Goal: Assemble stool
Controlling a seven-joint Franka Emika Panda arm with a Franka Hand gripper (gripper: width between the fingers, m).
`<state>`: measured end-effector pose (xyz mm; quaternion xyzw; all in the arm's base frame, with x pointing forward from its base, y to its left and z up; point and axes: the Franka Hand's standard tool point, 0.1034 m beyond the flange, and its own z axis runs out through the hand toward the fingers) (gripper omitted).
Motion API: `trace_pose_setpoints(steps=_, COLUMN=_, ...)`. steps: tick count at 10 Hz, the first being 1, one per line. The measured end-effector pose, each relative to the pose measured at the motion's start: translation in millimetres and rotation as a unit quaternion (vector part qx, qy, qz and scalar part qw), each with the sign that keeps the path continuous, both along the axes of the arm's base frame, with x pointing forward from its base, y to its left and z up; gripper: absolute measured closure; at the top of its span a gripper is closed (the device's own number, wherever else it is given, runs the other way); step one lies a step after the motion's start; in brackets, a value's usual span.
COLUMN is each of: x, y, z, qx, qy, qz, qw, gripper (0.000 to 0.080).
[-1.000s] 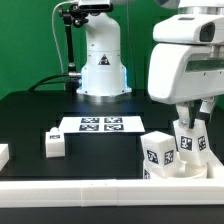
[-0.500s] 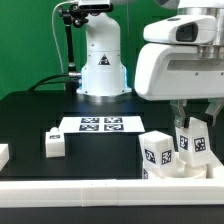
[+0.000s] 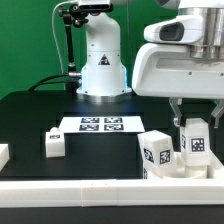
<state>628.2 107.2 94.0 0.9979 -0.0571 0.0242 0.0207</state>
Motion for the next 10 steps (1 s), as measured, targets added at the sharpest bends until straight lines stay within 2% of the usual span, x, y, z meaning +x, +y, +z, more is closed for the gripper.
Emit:
trace_pose_setpoints(steps=3, x=-0.6, y=2.8, z=-0.6, qx=0.029, qy=0.000, qz=-0.158, qw=0.987, gripper=0.0462)
trace_pose_setpoints(steps=5, x=-0.7, y=5.3, z=-0.7, qx=0.048, qy=0.003, qz=-0.257, qw=0.965, gripper=0.0462)
trace_pose_setpoints(steps=7, x=-0.9, y=7.5, z=-0.6, qx=0.048, qy=0.004, qz=-0.310, qw=0.950, gripper=0.0462)
trace_pose_setpoints(steps=10, x=-0.7, y=9.1, z=-0.4, qx=0.053, qy=0.004, qz=-0.409, qw=0.911, gripper=0.0462)
